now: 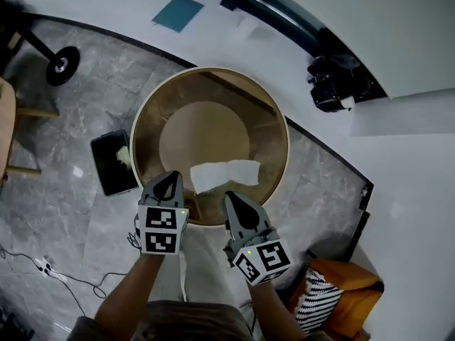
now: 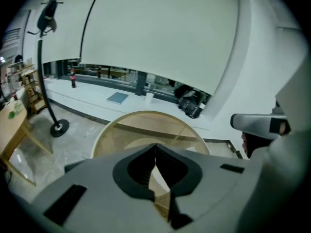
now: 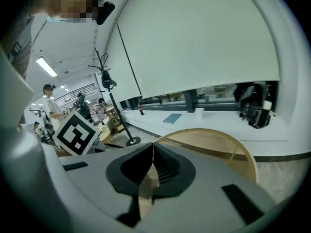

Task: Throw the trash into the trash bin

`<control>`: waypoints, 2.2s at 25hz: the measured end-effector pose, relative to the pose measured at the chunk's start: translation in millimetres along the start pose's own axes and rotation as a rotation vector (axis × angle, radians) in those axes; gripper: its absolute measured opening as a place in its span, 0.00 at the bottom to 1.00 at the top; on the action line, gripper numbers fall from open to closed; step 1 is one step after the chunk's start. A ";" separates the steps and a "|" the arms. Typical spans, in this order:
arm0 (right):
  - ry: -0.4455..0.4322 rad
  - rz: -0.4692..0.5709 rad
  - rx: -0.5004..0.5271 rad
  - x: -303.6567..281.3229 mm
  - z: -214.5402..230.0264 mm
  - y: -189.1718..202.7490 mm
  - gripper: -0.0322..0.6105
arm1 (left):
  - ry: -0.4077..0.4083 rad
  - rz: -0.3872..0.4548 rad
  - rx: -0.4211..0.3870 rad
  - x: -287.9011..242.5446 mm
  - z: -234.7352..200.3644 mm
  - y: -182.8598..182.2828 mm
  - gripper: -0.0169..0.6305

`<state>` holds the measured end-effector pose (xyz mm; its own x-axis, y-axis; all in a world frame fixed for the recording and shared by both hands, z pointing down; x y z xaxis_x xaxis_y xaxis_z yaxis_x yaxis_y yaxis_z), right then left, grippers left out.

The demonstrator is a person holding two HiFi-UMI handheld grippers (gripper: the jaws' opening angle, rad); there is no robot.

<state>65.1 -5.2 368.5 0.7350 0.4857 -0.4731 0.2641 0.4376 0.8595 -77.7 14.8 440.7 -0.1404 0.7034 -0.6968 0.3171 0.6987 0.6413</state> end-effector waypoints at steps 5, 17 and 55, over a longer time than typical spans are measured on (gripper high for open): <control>0.208 0.040 -0.096 55.5 54.9 16.6 0.08 | 0.170 -0.056 -0.155 -35.2 84.6 -1.2 0.06; 0.360 0.098 -0.235 100.6 93.0 51.8 0.08 | 0.302 -0.151 -0.279 -67.2 147.2 15.0 0.22; 0.312 0.012 -0.331 49.2 125.4 168.5 0.08 | 0.131 -0.238 -0.349 -207.2 109.0 120.1 0.07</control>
<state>224.0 -2.5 514.4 0.5005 0.6748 -0.5424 0.0051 0.6242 0.7813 91.7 -61.2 627.2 -0.2965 0.5127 -0.8057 -0.0706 0.8296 0.5539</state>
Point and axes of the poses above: the fingertips, and each gripper's own axes: x backward along the fingers, z to its right, y out of its underside, the point moved 4 cm from there along x, backward along the fingers, and after that the axes turned 7 degrees about x, right-handed, at the moved point
